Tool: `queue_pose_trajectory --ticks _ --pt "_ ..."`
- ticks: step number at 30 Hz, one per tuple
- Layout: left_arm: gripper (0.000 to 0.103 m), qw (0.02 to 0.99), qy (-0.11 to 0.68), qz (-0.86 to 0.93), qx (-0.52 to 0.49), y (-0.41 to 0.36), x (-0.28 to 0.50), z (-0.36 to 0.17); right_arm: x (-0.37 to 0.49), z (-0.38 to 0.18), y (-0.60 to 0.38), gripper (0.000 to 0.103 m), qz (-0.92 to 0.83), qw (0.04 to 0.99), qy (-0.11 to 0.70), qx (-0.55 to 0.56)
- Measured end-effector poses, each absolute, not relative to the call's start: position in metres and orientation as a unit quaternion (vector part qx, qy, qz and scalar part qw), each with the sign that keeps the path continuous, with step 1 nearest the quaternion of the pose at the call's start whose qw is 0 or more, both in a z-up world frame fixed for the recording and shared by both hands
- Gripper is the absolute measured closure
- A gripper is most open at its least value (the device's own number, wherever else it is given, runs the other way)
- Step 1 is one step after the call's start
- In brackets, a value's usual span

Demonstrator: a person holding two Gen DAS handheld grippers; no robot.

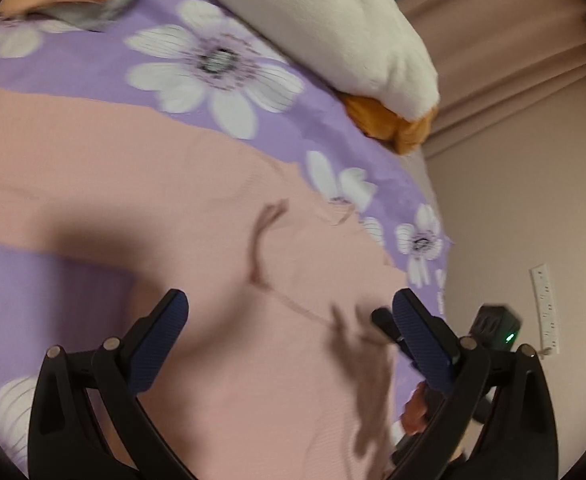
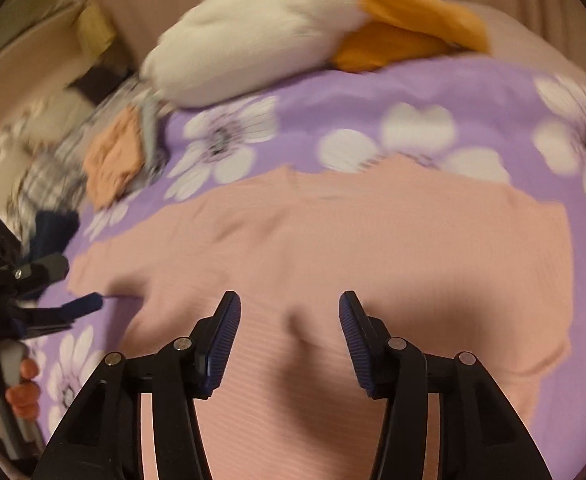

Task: Fold small clothes
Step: 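Move the left tool to the other sleeve cuff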

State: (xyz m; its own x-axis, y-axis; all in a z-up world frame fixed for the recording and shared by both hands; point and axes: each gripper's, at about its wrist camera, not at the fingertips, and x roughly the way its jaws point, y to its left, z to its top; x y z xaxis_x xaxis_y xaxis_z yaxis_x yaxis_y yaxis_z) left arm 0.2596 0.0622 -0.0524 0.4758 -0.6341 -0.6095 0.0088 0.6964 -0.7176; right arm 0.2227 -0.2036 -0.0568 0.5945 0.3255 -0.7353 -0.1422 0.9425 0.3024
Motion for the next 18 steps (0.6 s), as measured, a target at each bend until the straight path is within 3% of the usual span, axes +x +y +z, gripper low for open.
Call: queue_pose_trajectory --ticks 4,9,13,14,15,16,18 --pt "0.006 0.781 0.457 -0.25 -0.344 0.027 0.29 -0.052 0.219 -0.064 -0.242 0.052 0.084 0.889 0.428 0.137" --pt "0.035 0.78 0.458 -0.268 -0.333 -0.009 0.327 -0.071 0.218 -0.077 -0.281 0.06 0.056 0.886 0.421 0.184" --pt "0.036 0.786 0.474 -0.215 -0.333 -0.007 0.349 -0.104 0.209 -0.085 -0.308 0.06 0.052 0.884 0.412 0.213" --pt "0.039 0.789 0.483 -0.195 -0.326 -0.004 0.354 -0.114 0.208 -0.087 -0.312 0.06 0.054 0.884 0.411 0.218" --pt "0.053 0.789 0.484 -0.183 -0.332 0.004 0.357 -0.123 0.206 -0.089 -0.317 0.06 0.054 0.882 0.41 0.226" --pt "0.059 0.789 0.481 -0.18 -0.337 0.008 0.358 -0.126 0.205 -0.091 -0.319 0.062 0.055 0.881 0.409 0.231" --pt "0.06 0.79 0.477 -0.177 -0.342 0.019 0.363 -0.128 0.199 -0.092 -0.323 0.063 0.058 0.879 0.404 0.246"
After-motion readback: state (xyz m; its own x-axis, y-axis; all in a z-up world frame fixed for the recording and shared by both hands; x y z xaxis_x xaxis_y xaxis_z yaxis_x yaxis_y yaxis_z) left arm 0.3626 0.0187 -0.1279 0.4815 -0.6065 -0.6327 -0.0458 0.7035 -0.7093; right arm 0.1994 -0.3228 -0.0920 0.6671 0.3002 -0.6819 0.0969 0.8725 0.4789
